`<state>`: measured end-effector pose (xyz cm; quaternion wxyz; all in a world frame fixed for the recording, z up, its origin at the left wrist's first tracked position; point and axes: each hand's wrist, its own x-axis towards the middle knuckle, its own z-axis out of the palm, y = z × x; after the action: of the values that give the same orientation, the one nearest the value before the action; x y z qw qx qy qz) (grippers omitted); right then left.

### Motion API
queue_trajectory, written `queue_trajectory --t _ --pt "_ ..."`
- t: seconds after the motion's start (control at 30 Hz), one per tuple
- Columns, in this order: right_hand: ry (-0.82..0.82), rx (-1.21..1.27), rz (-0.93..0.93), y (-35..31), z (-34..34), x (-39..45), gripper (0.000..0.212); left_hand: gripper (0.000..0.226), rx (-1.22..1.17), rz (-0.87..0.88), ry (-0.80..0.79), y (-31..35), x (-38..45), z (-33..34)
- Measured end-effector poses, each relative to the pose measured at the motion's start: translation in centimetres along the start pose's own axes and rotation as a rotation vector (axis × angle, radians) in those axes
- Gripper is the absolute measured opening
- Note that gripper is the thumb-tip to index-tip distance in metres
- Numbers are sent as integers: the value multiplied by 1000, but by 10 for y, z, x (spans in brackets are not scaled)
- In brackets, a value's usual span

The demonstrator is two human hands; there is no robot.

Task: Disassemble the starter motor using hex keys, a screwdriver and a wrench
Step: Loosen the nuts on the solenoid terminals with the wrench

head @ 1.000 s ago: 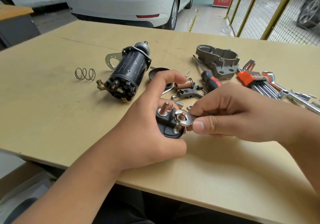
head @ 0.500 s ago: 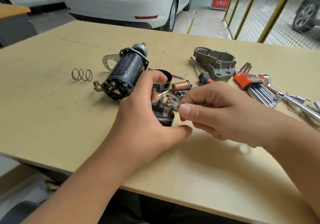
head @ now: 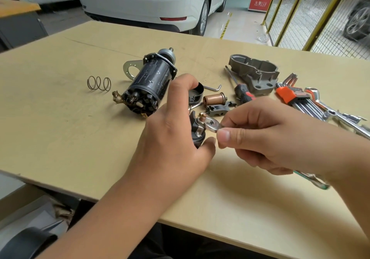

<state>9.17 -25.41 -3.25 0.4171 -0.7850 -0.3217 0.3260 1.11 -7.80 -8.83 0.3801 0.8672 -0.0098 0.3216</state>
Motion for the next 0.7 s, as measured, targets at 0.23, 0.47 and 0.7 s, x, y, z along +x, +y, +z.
queue_trajectory --t 0.23,0.47,0.7 --pt "-48 44 24 2 3 0 41 86 160 113 20 2 -4 4" --pt "62 -120 19 1 9 4 41 80 146 89 23 1 -2 2" --pt "252 -418 -233 -6 25 5 52 66 33 70 6 -4 2 -3"
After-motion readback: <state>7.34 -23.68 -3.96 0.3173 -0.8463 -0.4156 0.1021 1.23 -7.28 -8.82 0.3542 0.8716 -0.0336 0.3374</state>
